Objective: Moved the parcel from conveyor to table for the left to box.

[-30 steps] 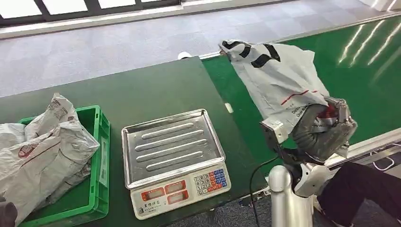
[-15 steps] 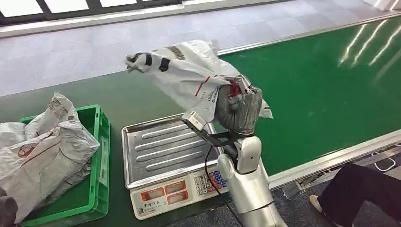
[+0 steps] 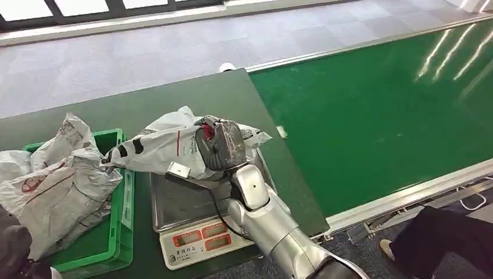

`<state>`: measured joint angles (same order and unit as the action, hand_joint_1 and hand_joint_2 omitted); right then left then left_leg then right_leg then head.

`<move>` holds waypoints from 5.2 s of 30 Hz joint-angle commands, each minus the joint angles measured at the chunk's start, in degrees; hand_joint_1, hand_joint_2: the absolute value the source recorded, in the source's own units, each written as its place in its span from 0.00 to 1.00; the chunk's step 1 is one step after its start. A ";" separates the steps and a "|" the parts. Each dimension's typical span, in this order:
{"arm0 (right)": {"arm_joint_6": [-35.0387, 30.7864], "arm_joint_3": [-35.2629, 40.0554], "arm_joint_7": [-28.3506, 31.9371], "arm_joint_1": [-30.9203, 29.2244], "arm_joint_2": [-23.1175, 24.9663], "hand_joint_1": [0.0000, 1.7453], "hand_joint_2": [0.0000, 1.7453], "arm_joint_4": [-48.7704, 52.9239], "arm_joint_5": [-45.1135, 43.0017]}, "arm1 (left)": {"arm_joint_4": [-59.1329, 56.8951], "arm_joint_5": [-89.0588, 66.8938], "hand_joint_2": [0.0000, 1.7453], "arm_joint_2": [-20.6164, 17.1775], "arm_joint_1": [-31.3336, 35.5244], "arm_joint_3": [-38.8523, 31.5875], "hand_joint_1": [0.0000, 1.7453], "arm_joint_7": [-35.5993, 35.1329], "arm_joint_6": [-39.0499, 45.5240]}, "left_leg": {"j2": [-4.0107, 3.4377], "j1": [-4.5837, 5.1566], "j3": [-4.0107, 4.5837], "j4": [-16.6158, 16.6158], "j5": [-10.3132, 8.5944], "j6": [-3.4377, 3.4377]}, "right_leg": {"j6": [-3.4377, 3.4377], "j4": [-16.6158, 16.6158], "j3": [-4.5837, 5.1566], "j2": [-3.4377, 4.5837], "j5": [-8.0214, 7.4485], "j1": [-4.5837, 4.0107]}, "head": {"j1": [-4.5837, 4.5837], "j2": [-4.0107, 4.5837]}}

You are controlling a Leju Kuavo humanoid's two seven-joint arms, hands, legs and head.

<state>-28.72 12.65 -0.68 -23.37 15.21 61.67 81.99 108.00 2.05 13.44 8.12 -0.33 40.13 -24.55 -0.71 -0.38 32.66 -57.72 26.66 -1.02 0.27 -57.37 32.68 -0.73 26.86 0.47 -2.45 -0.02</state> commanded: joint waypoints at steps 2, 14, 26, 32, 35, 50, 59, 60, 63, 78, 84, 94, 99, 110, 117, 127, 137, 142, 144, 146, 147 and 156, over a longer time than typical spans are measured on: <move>2.22 2.63 -1.20 -3.81 -0.81 1.00 1.00 -11.11 -1.97 | -6.16 -0.03 1.00 -1.39 2.60 3.49 0.00 -0.13 1.67 | 0.12 -0.01 0.00 0.09 -0.09 0.03 | 0.00 0.11 -0.03 -0.02 -0.08 -0.01 | 0.00 0.00; 25.86 0.23 10.51 -6.67 0.00 0.00 0.00 -39.31 -18.62 | -26.03 -3.29 1.00 0.06 4.23 4.45 0.00 -9.36 14.53 | 0.18 0.00 -0.11 0.14 -0.09 0.00 | -0.03 0.15 -0.14 -0.10 -0.05 -0.01 | 0.00 0.00; 49.19 1.83 40.68 3.90 -4.84 0.00 0.00 -4.31 -57.23 | -41.63 -35.49 1.00 -3.38 10.41 12.72 0.00 -15.64 40.63 | 0.09 -0.05 -0.42 0.16 -0.05 -0.04 | -0.12 0.26 -0.35 -0.01 -0.14 -0.03 | 0.00 0.02; 53.49 2.92 40.68 2.03 -3.96 0.00 0.00 11.82 -68.88 | -47.66 -44.68 1.00 -3.57 17.58 8.51 0.00 -18.16 41.82 | -0.15 -0.01 0.05 -0.12 -0.07 -0.12 | -0.20 -0.16 0.22 0.26 -0.20 -0.05 | -0.02 0.02; 52.93 2.24 40.68 2.42 -4.12 0.00 0.00 11.84 -66.40 | -49.85 -44.20 1.00 -1.52 16.29 8.69 0.00 -16.46 42.67 | -0.01 -0.01 0.13 0.03 -0.17 -0.17 | -0.28 -0.05 0.31 0.08 -0.29 -0.04 | -0.02 0.00; 26.91 14.12 40.68 8.08 -11.74 0.00 0.00 48.08 -66.76 | -55.50 -41.30 1.00 0.58 15.08 7.42 0.00 -13.04 43.48 | 0.04 0.05 0.30 -0.05 -0.09 -0.14 | -0.27 -0.14 0.44 0.04 -0.16 -0.01 | -0.02 0.00; 8.58 18.50 40.68 11.98 -14.60 0.00 1.00 59.50 -59.85 | -61.39 -53.07 1.00 -2.19 17.55 14.19 0.00 -14.66 37.28 | 0.11 0.00 0.25 0.05 -0.08 -0.13 | -0.25 0.00 0.35 -0.01 -0.15 -0.06 | 0.00 0.00; 6.21 20.05 40.68 11.41 -16.26 0.00 1.00 57.92 -61.31 | -62.88 -54.35 1.00 -2.90 18.06 15.86 0.00 -13.52 33.97 | 0.11 -0.01 0.19 0.10 -0.09 -0.12 | -0.25 0.07 0.28 0.00 -0.16 -0.06 | -0.02 0.00; 3.78 22.03 40.68 9.24 -18.24 0.00 1.00 54.92 -63.54 | -65.81 -57.80 1.00 -4.31 18.80 20.59 0.00 -11.42 26.39 | -0.02 0.00 0.19 0.08 -0.10 -0.10 | -0.24 0.07 0.29 0.12 -0.21 -0.06 | -0.02 0.00; 5.30 21.19 40.68 8.83 -18.13 0.00 1.00 55.03 -62.83 | -72.28 -60.11 1.00 -4.39 23.76 26.36 1.00 -9.89 21.29 | -0.07 0.00 0.21 0.07 -0.13 -0.06 | -0.21 0.03 0.32 0.18 -0.26 -0.03 | -0.02 0.00; 5.72 19.74 40.68 10.68 -17.57 0.00 1.00 55.48 -61.15 | -66.29 -57.00 1.00 -4.02 23.06 22.55 1.00 -9.50 30.45 | -0.06 -0.01 0.27 -0.02 -0.11 -0.09 | -0.21 -0.07 0.38 0.12 -0.21 -0.05 | -0.02 0.00; 10.07 17.01 40.68 11.89 -13.96 0.00 1.00 52.71 -61.61 | -21.30 -48.83 1.00 3.99 10.91 -7.42 1.00 -0.13 64.55 | -0.28 -0.04 0.46 -0.13 -0.03 -0.10 | -0.22 -0.18 0.61 0.35 -0.21 -0.09 | -0.02 0.00; 8.24 18.13 40.68 10.76 -14.24 0.00 1.00 51.11 -62.23 | -1.28 -47.84 1.00 5.84 9.20 -11.72 1.00 -0.13 64.55 | -0.47 -0.07 0.50 -0.14 0.00 -0.14 | -0.26 -0.23 0.75 0.53 -0.20 -0.13 | 0.00 0.00; 8.67 18.04 40.68 10.79 -14.10 0.00 1.00 51.24 -62.33 | 4.50 -47.73 1.00 6.56 9.82 -12.69 1.00 -0.13 64.55 | -0.22 -0.02 0.35 0.04 -0.09 -0.10 | -0.28 -0.09 0.47 0.22 -0.17 -0.09 | -0.02 0.00; 8.96 17.96 40.68 9.82 -13.07 0.00 1.00 49.29 -60.77 | 16.73 -39.15 1.00 6.56 9.21 -14.91 1.00 -0.13 64.55 | -0.34 -0.04 0.35 0.00 -0.03 -0.11 | -0.28 -0.14 0.52 0.40 -0.17 -0.10 | -0.02 0.00; 7.12 16.87 40.68 14.09 -15.62 0.00 1.00 52.18 -57.16 | -52.91 -87.74 1.00 -7.47 21.03 -8.69 1.00 -42.02 48.19 | 0.71 0.04 0.19 0.13 -0.35 -0.04 | -0.17 -0.04 0.18 -0.74 0.01 0.00 | 0.00 0.00; 7.51 16.42 40.68 14.38 -15.26 0.00 1.00 52.13 -56.70 | -54.00 -89.31 1.00 -8.25 21.03 -7.58 1.00 -44.81 43.63 | -0.03 -0.02 0.33 0.13 -0.42 -0.21 | -0.40 -0.02 0.57 0.08 -0.45 -0.07 | -0.02 0.00; 8.33 16.09 40.68 14.58 -14.90 0.00 1.00 51.66 -57.15 | -62.09 -88.83 1.00 -9.36 22.73 -8.16 1.00 -46.27 41.87 | -0.05 -0.02 0.37 0.13 -0.41 -0.19 | -0.41 -0.02 0.58 0.11 -0.45 -0.08 | -0.02 0.02; 8.79 16.35 40.68 14.17 -14.82 0.00 1.00 50.95 -57.32 | -63.03 -88.96 1.00 -9.94 22.08 -8.60 1.00 -46.82 42.02 | -0.23 -0.02 0.40 0.05 -0.34 -0.20 | -0.41 -0.11 0.67 0.23 -0.42 -0.07 | -0.02 0.00; 8.94 16.36 40.68 14.08 -14.61 0.00 1.00 50.44 -57.31 | -63.43 -88.87 1.00 -10.10 21.70 -8.94 1.00 -46.97 41.62 | -0.25 0.01 0.36 0.11 -0.36 -0.19 | -0.41 -0.08 0.65 0.27 -0.45 -0.05 | -0.02 0.00; 9.03 16.32 40.68 14.13 -14.47 0.00 1.00 50.25 -57.36 | -63.72 -88.74 1.00 -10.19 21.59 -9.17 1.00 -47.08 41.18 | -0.22 -0.02 0.35 0.15 -0.40 -0.18 | -0.40 0.00 0.62 0.27 -0.48 -0.08 | -0.02 0.00; 11.25 14.73 40.68 14.99 -12.63 0.00 1.00 49.85 -56.07 | -54.89 -78.96 1.00 -6.89 17.39 -14.52 0.00 -43.40 50.92 | -0.30 0.00 0.37 0.09 -0.32 -0.19 | -0.40 -0.10 0.64 0.30 -0.43 -0.06 | -0.02 0.00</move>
<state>-19.04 28.79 39.67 -8.62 1.33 114.07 24.61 50.01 -84.93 4.50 27.93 -10.38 -7.19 17.14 -0.99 -0.39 33.11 -57.71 26.35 -1.24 -0.14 -57.56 33.38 -0.53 26.46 0.39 -2.47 -0.02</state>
